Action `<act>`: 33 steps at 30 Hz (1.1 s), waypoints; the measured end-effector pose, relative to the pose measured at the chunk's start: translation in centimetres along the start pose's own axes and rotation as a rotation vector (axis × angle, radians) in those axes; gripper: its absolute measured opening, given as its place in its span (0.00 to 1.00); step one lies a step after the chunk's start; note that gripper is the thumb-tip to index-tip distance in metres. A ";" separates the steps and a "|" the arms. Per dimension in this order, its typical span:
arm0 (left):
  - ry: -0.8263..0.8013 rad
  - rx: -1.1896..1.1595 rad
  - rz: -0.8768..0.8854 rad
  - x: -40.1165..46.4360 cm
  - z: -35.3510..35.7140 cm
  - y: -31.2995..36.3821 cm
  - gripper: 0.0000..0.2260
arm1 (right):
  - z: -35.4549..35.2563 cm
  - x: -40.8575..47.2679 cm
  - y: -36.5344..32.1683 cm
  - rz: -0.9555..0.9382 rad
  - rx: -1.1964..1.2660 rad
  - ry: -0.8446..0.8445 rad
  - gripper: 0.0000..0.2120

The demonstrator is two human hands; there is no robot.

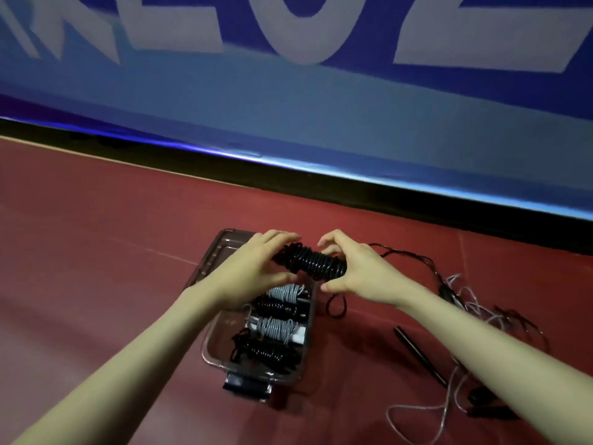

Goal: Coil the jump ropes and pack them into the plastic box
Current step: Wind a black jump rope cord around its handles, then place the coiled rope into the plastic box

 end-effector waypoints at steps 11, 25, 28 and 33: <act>-0.182 0.246 -0.157 -4.1 3.9 -8.6 0.29 | 10.9 3.9 2.7 -0.052 0.042 -0.228 0.25; -0.666 0.279 -0.281 -6.4 10.5 -11.8 0.22 | 12.5 5.0 7.6 -0.238 -0.334 -0.346 0.07; -0.678 0.154 -0.341 -5.6 11.3 -11.8 0.24 | 13.2 5.1 8.0 -0.264 -0.361 -0.376 0.07; -0.692 0.278 -0.325 -5.7 12.4 -12.1 0.19 | 13.6 5.1 8.4 -0.262 -0.344 -0.329 0.07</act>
Point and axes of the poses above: each hand's wrist, its own x-axis towards the middle knuckle, its own z-axis out of the palm, y = z × x, the point moved 2 cm from there along x, towards the middle knuckle, and after that the axes turned 2 degrees about z, right-handed, at the moved point
